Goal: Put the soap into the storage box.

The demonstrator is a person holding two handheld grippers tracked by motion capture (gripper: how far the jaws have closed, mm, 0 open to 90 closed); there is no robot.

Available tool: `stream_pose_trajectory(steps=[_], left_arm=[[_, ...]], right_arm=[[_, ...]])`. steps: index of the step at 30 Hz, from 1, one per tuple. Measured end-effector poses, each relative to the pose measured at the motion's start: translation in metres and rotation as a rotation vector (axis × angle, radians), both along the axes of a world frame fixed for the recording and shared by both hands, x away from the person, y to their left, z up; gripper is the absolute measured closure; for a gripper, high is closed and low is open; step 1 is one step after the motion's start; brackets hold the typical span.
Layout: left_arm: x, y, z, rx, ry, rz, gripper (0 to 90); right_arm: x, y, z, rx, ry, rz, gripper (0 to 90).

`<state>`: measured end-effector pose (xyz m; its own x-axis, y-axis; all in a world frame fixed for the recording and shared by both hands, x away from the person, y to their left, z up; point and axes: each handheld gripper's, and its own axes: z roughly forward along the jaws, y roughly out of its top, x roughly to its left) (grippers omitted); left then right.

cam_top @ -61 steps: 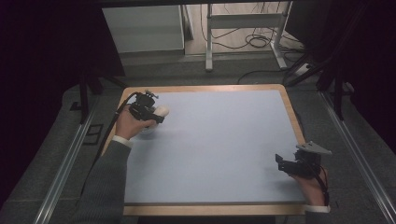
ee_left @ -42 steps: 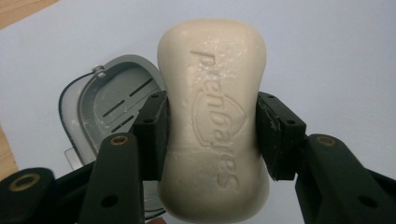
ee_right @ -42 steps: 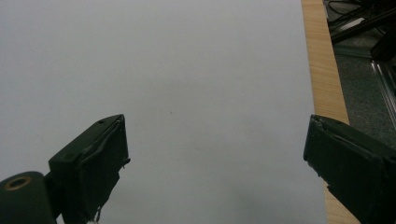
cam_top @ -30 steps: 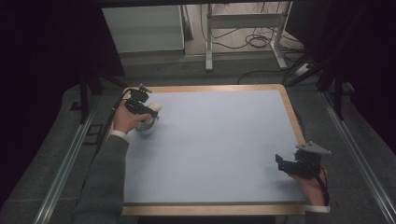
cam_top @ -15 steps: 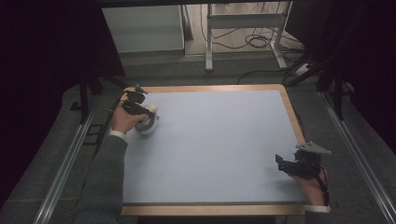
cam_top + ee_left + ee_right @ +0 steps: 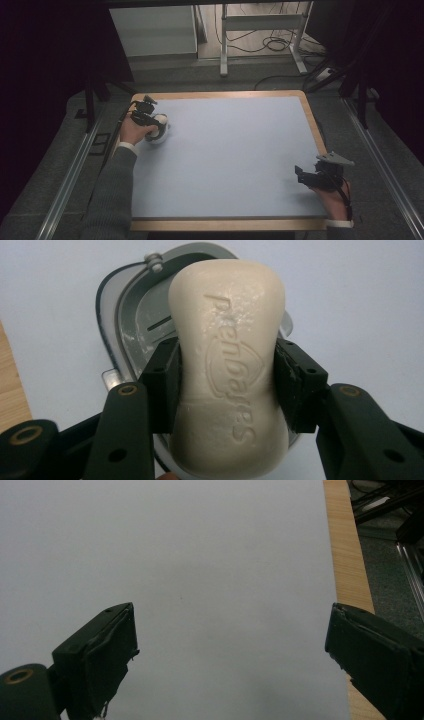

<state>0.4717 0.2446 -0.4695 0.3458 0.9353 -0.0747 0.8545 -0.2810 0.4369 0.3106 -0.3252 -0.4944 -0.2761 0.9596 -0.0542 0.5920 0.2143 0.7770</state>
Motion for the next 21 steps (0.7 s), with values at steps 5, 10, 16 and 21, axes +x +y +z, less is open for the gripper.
stream_pose_trajectory(steps=[5, 10, 16, 21], left_arm=[[0.001, -0.001, -0.005, 0.002, 0.007, 0.004, 49.2], [-0.004, -0.003, 0.005, -0.045, -0.046, -0.005, 41.1], [-0.014, -0.009, 0.023, -0.064, -0.098, -0.03, 36.4], [-0.025, -0.017, 0.028, -0.058, -0.121, -0.077, 33.0]], right_arm=[[0.0, 0.0, 0.0, -0.003, 0.001, 0.001, 6.2], [0.0, 0.0, 0.0, -0.002, 0.001, -0.001, 6.2], [0.0, 0.001, 0.0, -0.006, -0.001, 0.006, 6.2], [0.0, 0.001, 0.0, -0.001, -0.001, 0.003, 6.2]])
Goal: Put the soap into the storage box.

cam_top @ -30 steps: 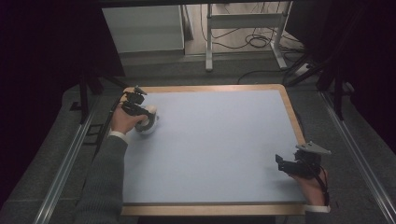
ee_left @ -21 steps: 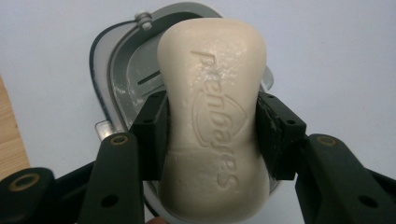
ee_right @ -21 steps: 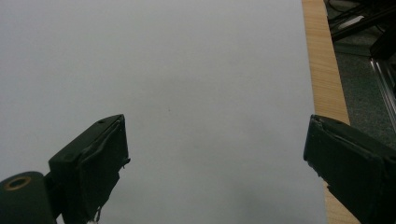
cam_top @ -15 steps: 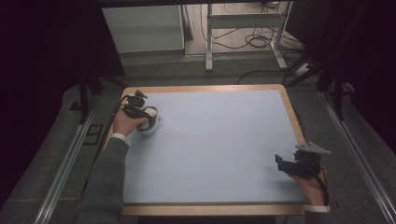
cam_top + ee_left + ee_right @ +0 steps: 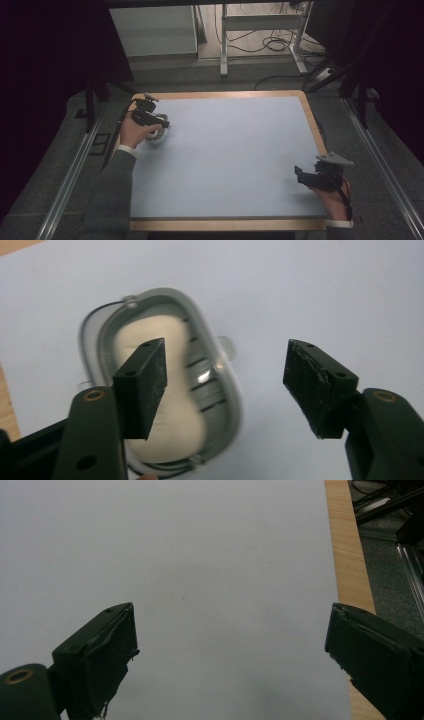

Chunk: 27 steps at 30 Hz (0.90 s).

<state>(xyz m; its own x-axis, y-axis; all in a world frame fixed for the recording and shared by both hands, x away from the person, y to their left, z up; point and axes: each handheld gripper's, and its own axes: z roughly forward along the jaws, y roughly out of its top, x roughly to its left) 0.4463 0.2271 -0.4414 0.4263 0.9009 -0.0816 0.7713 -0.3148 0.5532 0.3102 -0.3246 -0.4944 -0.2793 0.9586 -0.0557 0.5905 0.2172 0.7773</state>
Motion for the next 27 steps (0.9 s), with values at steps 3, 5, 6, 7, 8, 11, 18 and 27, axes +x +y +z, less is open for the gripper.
stream_pose_trajectory(steps=[3, 5, 6, 7, 8, 11, 18, 27], left_arm=[[-0.015, -0.011, 0.001, -0.006, -0.027, -0.068, 31.0], [-0.023, -0.017, 0.001, -0.008, -0.04, -0.099, 29.8], [-0.027, -0.019, 0.0, -0.009, -0.046, -0.114, 29.3], [-0.031, -0.021, 0.0, -0.01, -0.055, -0.13, 28.8], [-0.031, -0.021, 0.0, -0.01, -0.055, -0.13, 28.6], [-0.043, -0.027, -0.006, -0.018, -0.065, -0.173, 27.5], [-0.076, -0.037, -0.027, -0.051, -0.084, -0.247, 26.4], [-0.105, -0.041, -0.047, -0.096, -0.085, -0.257, 25.4]], right_arm=[[0.0, -0.001, 0.0, -0.002, -0.003, -0.002, 6.2], [-0.001, -0.001, 0.001, -0.002, -0.003, -0.002, 6.2], [-0.001, -0.001, 0.001, -0.002, -0.004, -0.001, 6.2], [-0.001, 0.0, 0.001, -0.002, -0.005, -0.001, 6.2], [-0.001, 0.0, 0.001, -0.002, -0.007, 0.002, 6.2], [-0.001, 0.0, 0.001, -0.001, -0.008, 0.003, 6.2], [-0.002, -0.001, 0.002, -0.001, -0.01, 0.005, 6.2], [-0.002, -0.002, 0.002, 0.001, -0.015, 0.006, 6.2]])
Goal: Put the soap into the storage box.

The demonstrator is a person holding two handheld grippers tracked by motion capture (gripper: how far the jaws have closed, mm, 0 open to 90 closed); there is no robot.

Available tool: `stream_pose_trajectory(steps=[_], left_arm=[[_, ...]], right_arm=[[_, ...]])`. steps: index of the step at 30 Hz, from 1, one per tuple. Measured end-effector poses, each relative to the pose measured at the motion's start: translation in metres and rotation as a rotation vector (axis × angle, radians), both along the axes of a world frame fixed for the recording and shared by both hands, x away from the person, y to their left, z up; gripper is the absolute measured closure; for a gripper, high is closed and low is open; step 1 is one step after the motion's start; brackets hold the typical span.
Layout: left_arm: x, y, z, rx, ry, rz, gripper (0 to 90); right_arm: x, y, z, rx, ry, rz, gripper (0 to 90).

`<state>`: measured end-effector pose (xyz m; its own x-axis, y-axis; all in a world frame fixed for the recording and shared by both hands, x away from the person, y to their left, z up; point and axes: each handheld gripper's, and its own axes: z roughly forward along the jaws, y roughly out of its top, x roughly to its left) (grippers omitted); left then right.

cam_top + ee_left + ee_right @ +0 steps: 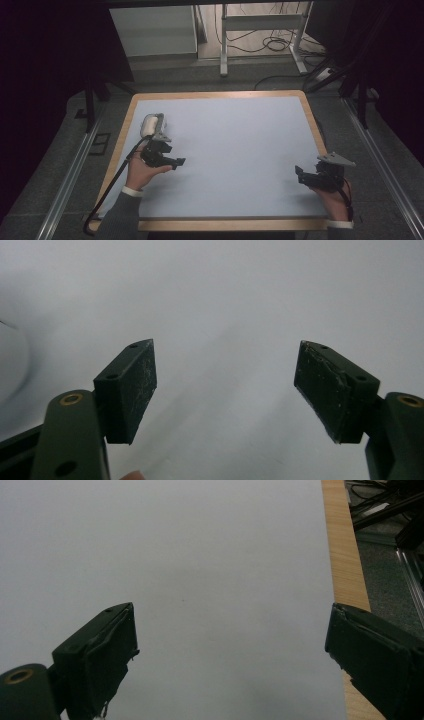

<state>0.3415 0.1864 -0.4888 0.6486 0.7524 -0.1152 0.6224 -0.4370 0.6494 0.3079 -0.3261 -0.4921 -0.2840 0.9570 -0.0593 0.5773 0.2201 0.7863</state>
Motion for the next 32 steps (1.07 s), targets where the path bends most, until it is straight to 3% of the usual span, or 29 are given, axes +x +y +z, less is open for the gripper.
stream_pose_trajectory(steps=[9, 12, 17, 32], left_arm=[[-0.016, 0.0, -0.018, -0.04, 0.019, 0.019, 24.3], [-0.016, -0.001, -0.023, -0.012, 0.03, 0.011, 23.7], [-0.016, 0.001, -0.02, -0.033, 0.021, 0.021, 23.6], [-0.018, 0.003, -0.017, -0.039, 0.01, 0.02, 23.3]], right_arm=[[0.0, 0.001, -0.001, -0.006, 0.001, 0.003, 6.2], [0.0, 0.001, -0.001, -0.007, 0.001, 0.003, 6.2], [0.0, 0.002, -0.001, -0.009, 0.002, 0.007, 6.2], [0.001, 0.002, 0.0, -0.012, -0.008, 0.01, 6.2]])
